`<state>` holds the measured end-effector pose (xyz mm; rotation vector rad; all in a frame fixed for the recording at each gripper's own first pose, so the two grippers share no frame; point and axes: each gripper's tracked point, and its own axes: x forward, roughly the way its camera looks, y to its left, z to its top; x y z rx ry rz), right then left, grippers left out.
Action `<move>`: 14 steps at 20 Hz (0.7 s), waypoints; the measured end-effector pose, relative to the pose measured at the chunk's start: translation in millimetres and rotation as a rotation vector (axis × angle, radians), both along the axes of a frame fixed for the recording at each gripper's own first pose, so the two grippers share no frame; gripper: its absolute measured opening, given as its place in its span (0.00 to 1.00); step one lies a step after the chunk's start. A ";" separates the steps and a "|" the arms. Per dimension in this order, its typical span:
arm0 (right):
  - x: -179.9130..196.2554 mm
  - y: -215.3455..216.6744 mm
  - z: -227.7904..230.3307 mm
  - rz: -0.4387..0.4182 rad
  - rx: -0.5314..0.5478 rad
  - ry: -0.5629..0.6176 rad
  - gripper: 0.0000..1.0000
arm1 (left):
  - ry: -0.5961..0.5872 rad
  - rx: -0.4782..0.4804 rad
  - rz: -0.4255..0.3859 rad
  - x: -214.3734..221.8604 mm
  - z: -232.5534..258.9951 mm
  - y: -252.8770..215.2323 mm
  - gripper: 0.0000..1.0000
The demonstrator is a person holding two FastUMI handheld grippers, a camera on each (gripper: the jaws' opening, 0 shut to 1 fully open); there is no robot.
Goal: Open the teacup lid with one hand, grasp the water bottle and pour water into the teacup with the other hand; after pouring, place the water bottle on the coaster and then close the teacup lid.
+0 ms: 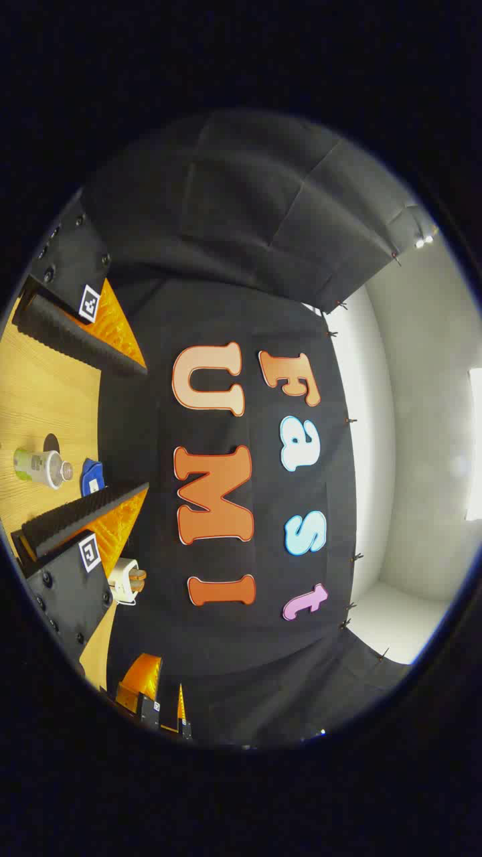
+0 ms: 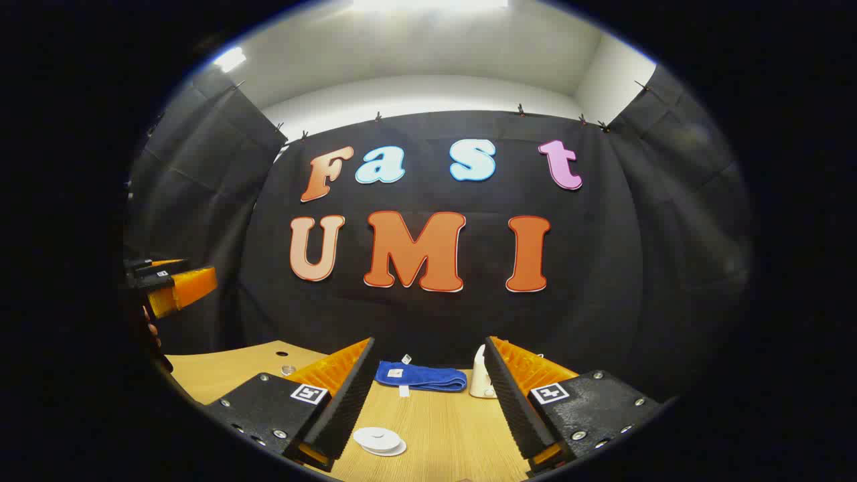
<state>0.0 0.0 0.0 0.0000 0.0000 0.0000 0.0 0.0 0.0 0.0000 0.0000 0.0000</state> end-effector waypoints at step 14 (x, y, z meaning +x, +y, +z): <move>8.1 36.2 -52.9 0.117 0.027 0.076 0.94 | 0.042 -0.013 -0.019 -0.8 -37.4 2.9 0.99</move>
